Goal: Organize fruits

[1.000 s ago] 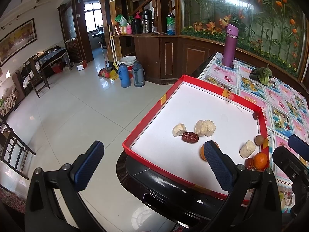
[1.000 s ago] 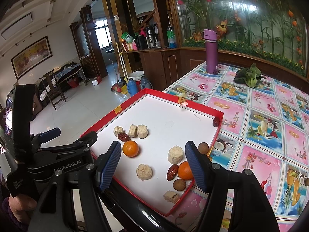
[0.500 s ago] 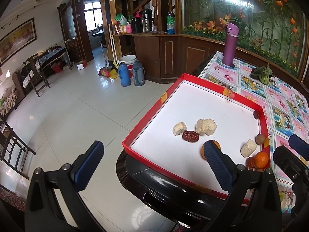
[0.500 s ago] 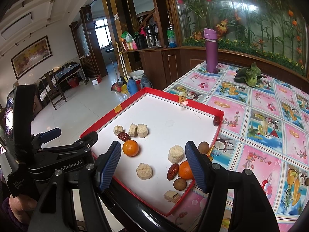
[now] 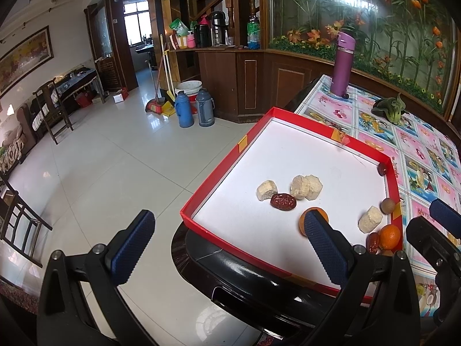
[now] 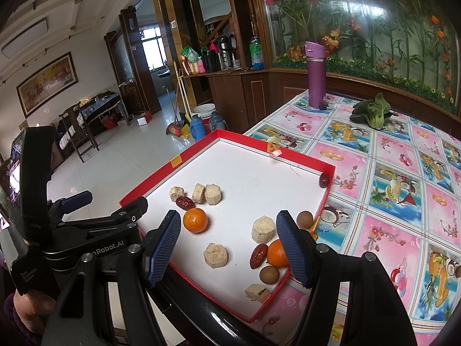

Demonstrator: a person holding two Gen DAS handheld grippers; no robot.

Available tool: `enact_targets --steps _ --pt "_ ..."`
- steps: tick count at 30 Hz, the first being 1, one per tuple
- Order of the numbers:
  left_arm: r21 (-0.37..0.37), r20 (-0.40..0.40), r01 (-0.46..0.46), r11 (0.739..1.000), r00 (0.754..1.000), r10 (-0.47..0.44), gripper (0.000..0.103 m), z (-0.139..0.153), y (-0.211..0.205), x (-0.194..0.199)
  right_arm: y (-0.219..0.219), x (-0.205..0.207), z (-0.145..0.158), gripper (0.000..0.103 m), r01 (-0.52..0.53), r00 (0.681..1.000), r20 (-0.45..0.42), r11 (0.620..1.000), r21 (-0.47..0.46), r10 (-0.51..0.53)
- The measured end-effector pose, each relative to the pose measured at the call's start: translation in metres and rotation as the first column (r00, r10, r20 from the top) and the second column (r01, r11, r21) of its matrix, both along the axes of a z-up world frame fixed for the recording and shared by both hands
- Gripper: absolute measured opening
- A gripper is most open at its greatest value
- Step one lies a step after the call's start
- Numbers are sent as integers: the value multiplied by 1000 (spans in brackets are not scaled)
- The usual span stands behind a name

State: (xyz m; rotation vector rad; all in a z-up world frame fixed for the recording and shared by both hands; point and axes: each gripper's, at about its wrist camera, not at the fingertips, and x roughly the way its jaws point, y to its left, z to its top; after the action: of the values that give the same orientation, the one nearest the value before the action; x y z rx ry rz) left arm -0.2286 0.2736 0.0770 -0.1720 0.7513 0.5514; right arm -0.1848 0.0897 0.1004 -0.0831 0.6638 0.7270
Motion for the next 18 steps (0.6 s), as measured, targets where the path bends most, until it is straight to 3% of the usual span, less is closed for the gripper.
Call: enact_targets --steps 18 --pt "-13 -1 -17 1000 1000 17 103 1 7 3 2 -2 -3 69 -4 1000 0 1000 -6 4"
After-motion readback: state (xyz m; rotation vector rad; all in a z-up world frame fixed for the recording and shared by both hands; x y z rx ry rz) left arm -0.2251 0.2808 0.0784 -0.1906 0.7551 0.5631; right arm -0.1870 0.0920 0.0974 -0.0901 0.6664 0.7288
